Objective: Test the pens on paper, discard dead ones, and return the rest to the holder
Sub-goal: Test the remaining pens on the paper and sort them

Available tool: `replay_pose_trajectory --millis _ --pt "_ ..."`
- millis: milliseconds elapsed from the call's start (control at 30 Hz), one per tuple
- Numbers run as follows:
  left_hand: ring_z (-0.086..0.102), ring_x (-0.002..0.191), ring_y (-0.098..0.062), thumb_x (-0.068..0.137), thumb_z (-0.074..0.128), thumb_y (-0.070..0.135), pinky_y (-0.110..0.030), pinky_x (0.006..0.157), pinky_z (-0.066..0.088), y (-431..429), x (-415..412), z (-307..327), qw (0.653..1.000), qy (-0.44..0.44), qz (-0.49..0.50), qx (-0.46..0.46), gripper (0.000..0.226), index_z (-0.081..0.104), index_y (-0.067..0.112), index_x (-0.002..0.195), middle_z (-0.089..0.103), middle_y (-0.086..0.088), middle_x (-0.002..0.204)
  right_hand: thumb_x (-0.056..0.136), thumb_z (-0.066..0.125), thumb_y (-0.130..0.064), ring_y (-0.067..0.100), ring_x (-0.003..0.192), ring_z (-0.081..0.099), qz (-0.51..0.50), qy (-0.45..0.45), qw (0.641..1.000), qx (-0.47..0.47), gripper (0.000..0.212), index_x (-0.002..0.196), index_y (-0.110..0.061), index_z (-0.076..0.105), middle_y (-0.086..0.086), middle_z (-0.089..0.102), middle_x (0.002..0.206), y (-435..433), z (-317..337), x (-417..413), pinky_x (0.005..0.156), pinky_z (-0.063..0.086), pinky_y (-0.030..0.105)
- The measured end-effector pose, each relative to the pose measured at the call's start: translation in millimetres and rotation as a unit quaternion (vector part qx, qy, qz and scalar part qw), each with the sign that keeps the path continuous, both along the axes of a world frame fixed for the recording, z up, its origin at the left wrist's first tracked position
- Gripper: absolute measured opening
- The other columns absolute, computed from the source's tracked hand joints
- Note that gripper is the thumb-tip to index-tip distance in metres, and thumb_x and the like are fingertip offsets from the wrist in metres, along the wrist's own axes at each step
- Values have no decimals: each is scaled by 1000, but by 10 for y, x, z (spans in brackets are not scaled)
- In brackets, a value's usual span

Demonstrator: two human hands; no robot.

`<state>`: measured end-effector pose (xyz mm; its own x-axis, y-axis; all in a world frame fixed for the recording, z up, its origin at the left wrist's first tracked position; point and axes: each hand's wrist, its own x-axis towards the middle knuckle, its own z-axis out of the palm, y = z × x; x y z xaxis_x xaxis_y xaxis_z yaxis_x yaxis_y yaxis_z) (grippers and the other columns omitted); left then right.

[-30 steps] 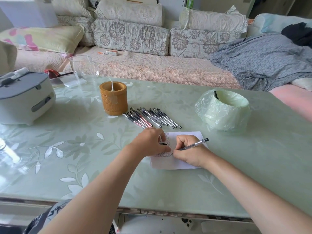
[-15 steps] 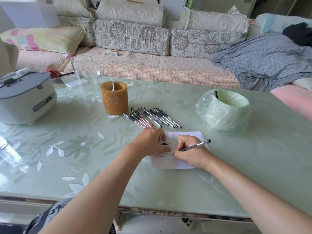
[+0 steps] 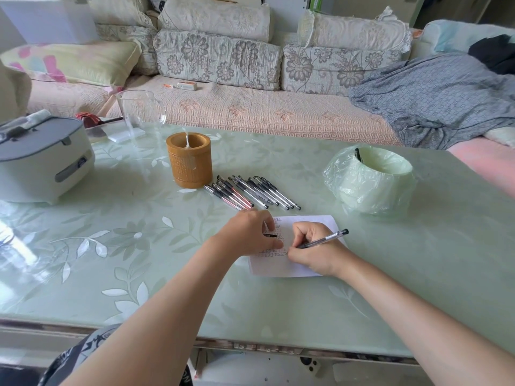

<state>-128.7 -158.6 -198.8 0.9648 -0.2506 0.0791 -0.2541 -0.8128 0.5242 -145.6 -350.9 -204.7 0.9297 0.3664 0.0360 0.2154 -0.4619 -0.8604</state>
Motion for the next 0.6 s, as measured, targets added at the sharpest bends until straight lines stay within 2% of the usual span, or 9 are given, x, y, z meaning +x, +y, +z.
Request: replay_pose_trajectory --millis 133,400,600 --pt "47 82 -12 72 79 45 -24 67 38 3 -10 -4 1000 1 0 -2 40 64 20 98 56 5 85 73 64 1 10 51 33 0 -1 1000 8 25 62 -13 47 -11 42 52 -11 -3 -2 47 26 20" --pt "47 80 -11 72 79 45 -23 66 37 1 -10 18 1000 5 -2 3 38 63 21 97 55 6 83 70 63 -6 15 57 35 12 18 1000 -2 20 60 -13 46 -1 43 58 -22 -15 7 52 27 30" --pt "48 77 -12 71 80 45 -24 64 37 -3 1 12 1000 2 1 6 37 63 22 95 56 6 82 67 62 -9 15 56 36 9 21 1000 -5 19 59 -14 45 -3 44 57 -9 -11 5 52 27 28"
